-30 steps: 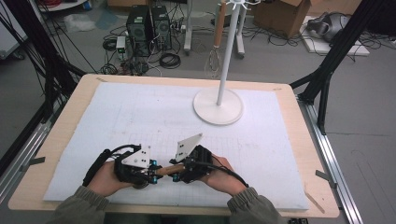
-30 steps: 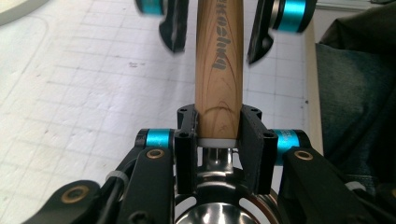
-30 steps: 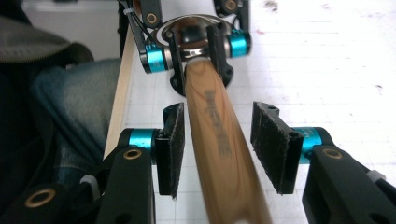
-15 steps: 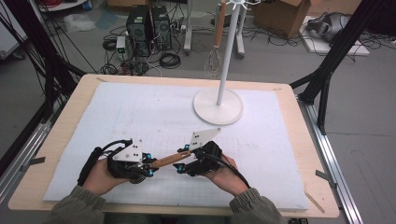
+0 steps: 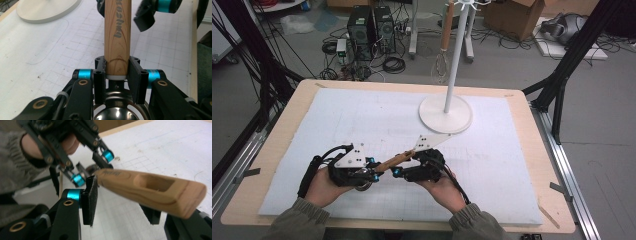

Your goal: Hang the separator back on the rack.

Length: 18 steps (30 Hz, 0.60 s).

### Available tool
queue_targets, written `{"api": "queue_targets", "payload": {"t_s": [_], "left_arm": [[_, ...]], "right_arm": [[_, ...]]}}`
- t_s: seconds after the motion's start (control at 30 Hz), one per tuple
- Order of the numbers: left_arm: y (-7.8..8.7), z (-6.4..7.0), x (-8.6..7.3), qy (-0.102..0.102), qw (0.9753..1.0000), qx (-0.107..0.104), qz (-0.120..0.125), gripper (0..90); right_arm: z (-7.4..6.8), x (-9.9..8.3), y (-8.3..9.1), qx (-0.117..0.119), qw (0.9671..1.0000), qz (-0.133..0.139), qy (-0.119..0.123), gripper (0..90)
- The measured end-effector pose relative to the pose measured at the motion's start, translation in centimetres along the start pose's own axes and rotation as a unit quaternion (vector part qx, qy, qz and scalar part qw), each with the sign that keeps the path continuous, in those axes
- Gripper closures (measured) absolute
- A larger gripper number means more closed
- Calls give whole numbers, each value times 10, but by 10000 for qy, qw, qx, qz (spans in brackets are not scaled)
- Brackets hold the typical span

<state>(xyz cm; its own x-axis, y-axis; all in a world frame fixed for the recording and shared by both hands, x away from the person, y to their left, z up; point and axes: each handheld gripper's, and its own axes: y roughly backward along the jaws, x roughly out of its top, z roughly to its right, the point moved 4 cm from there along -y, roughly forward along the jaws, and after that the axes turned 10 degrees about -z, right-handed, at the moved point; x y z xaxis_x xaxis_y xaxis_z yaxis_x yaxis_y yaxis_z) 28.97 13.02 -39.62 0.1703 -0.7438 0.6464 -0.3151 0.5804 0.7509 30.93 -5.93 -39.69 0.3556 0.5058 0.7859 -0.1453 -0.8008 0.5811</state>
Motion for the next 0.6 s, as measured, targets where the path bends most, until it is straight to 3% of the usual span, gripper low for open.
{"api": "queue_targets", "payload": {"t_s": [0.27,0.47,0.6], "left_arm": [[1,0,4,74,9997,189,101,692],[1,0,6,111,9995,232,173,691],[1,1,6,139,9994,160,270,689]], "right_arm": [[-1,7,-3,118,9987,358,-332,621],[1,11,-2,428,9946,680,-655,696],[0,14,-1,529,9953,606,-547,699]]}}
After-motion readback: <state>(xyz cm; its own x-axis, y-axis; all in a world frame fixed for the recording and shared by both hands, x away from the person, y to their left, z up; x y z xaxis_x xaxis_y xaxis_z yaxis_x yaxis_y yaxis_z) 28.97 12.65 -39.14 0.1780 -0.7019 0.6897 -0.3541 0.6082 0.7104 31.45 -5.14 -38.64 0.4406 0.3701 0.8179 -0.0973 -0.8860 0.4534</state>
